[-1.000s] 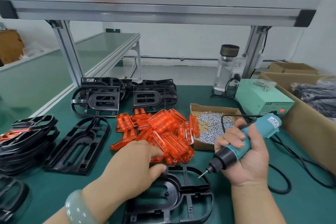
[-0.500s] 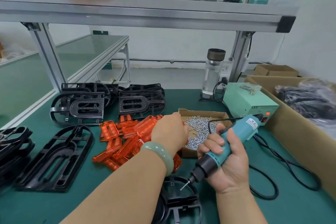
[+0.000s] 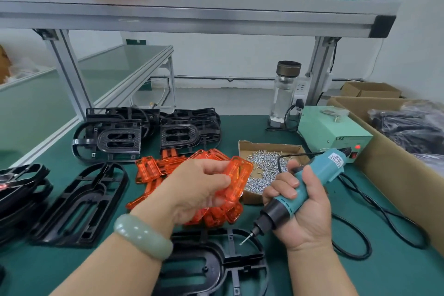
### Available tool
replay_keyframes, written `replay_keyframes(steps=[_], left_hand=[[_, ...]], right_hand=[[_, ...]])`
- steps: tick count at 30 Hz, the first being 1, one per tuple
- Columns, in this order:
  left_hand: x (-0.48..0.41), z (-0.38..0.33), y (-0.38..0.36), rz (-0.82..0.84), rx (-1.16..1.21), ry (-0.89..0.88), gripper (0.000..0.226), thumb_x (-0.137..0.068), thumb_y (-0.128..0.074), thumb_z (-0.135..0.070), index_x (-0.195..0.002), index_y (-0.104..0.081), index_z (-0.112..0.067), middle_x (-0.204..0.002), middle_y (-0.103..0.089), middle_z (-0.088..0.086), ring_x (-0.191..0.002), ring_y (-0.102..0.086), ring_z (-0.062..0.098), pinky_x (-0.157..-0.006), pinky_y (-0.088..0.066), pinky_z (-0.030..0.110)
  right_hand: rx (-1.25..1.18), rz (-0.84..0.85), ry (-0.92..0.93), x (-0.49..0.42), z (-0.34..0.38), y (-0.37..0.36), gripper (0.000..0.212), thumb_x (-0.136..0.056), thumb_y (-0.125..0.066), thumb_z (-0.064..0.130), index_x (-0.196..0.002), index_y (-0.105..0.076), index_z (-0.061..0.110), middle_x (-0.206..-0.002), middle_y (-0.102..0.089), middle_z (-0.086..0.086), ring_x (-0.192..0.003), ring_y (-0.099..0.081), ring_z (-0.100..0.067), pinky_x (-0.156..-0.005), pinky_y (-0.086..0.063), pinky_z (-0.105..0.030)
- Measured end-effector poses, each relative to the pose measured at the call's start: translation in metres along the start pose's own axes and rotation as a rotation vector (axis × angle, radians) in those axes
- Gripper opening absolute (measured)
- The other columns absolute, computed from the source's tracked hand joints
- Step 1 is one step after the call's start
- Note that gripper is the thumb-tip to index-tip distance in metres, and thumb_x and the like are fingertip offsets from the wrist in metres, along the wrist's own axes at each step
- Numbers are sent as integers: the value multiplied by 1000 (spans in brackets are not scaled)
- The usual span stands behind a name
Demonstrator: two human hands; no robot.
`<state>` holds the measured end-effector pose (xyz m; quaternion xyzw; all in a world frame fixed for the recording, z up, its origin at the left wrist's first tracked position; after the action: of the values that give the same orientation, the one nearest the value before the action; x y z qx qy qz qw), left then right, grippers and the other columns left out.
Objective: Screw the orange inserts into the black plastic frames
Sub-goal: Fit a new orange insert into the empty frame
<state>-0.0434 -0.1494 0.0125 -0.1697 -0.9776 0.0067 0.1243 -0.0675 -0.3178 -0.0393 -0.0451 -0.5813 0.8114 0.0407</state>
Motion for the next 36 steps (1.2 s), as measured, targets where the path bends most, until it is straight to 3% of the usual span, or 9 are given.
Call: replay_keyframes(steps=[5,11,14,17,21,25,28,33,36], left_hand=[[26,-8,14,140,-61,-8,31,-86,-56,9,-95,-75,-13,-84,-73,9,-60,-64,12,-54,-52,20],[38,-16,18,238,-433,-59,30,-79,-65,-4,-96,-76,-25,-87,-74,4,-70,-59,14,-64,-49,25],[42,-19,16,333,-585,-70,35,-82,-62,2,-94,-77,-28,-77,-74,-4,-57,-57,1,-52,-44,11],[43,-19,14,363,-639,-57,40,-84,-58,6,-93,-76,-28,-76,-73,-7,-57,-55,0,-52,-43,11],[45,-18,15,397,-618,-35,37,-83,-57,9,-96,-75,-21,-80,-74,-3,-61,-60,3,-56,-46,14],[46,-16,21,382,-619,-34,31,-81,-63,3,-92,-76,-23,-84,-74,2,-74,-61,15,-73,-50,29],[46,-12,26,367,-513,18,29,-86,-57,3,-92,-76,-18,-78,-73,2,-62,-62,8,-58,-50,18],[47,-5,31,351,-359,95,31,-86,-57,6,-105,-70,-16,-68,-64,1,-54,-59,7,-51,-50,20],[48,-1,31,345,-271,69,54,-86,-52,14,-117,-62,-28,-66,-55,0,-54,-58,9,-51,-51,21]], right_hand=[[-2,8,1,2,-1,1,13,-82,-56,32,-88,-58,20,-58,-43,11,-41,-43,-2,-48,-44,-19],[7,9,-12,2,-2,0,13,-82,-56,31,-88,-57,20,-58,-44,11,-41,-43,-2,-49,-44,-18],[-1,35,-33,2,-2,0,24,-74,-74,27,-89,-58,19,-57,-45,10,-41,-45,-3,-50,-45,-18],[-29,74,-47,2,-1,0,59,-42,-97,21,-87,-60,18,-58,-46,9,-41,-46,-4,-50,-46,-19],[-25,80,-53,2,-2,-2,64,-38,-98,20,-88,-60,18,-58,-46,9,-41,-46,-4,-50,-46,-19],[25,35,-46,2,-2,-1,22,-75,-69,31,-89,-56,21,-58,-45,11,-42,-45,-2,-51,-44,-17],[34,32,-37,2,-2,0,14,-83,-54,34,-88,-56,21,-58,-44,12,-42,-44,-1,-51,-43,-16],[32,35,-46,3,-4,1,15,-83,-55,34,-88,-56,20,-58,-44,12,-42,-44,-1,-52,-44,-16],[-2,77,-63,3,-5,1,31,-67,-81,25,-88,-58,19,-58,-45,10,-42,-46,-2,-52,-45,-17]])
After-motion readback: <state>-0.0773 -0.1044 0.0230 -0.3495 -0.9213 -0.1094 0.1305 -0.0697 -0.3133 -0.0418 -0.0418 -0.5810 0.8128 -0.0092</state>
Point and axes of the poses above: each hand's wrist, its own x-axis away from the middle knuckle, its own y-axis out of the back of the hand, z = x × y, the point moved 1 cm from there along -x, towards the middle knuckle
